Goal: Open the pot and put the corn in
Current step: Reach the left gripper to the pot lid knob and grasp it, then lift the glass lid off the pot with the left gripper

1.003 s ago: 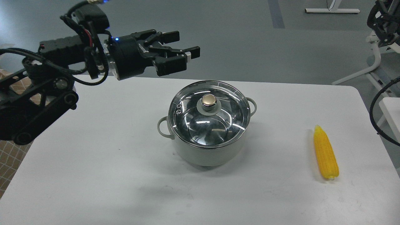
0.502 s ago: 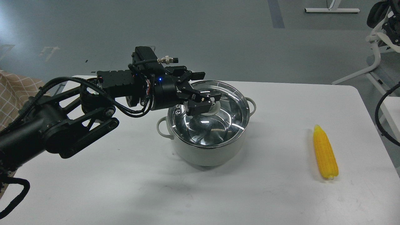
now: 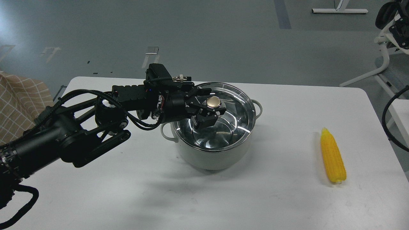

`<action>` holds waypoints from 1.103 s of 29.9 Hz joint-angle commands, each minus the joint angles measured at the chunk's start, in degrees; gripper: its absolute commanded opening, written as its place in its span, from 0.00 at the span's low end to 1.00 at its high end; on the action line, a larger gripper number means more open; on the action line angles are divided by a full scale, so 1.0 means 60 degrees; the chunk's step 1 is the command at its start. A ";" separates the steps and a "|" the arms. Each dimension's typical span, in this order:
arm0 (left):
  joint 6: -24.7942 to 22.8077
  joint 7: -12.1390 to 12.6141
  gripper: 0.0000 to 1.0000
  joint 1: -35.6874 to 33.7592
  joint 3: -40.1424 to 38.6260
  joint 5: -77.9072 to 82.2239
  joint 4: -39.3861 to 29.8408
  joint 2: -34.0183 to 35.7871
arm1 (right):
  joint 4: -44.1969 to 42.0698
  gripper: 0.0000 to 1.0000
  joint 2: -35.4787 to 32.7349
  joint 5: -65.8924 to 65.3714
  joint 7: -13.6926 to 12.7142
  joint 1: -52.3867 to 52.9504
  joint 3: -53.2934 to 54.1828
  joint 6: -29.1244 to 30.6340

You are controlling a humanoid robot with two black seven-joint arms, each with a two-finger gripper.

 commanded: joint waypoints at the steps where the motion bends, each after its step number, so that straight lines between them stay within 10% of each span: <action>1: 0.0001 0.0007 0.60 0.0017 0.0002 0.0018 0.0003 -0.0029 | -0.0005 1.00 0.0001 -0.0001 0.0000 0.0000 -0.0001 0.0000; 33: -0.0029 -0.0052 0.42 0.0134 -0.0174 -0.0099 -0.0012 0.0074 | 0.0010 1.00 0.0089 -0.0001 0.0014 -0.0058 -0.0015 0.0000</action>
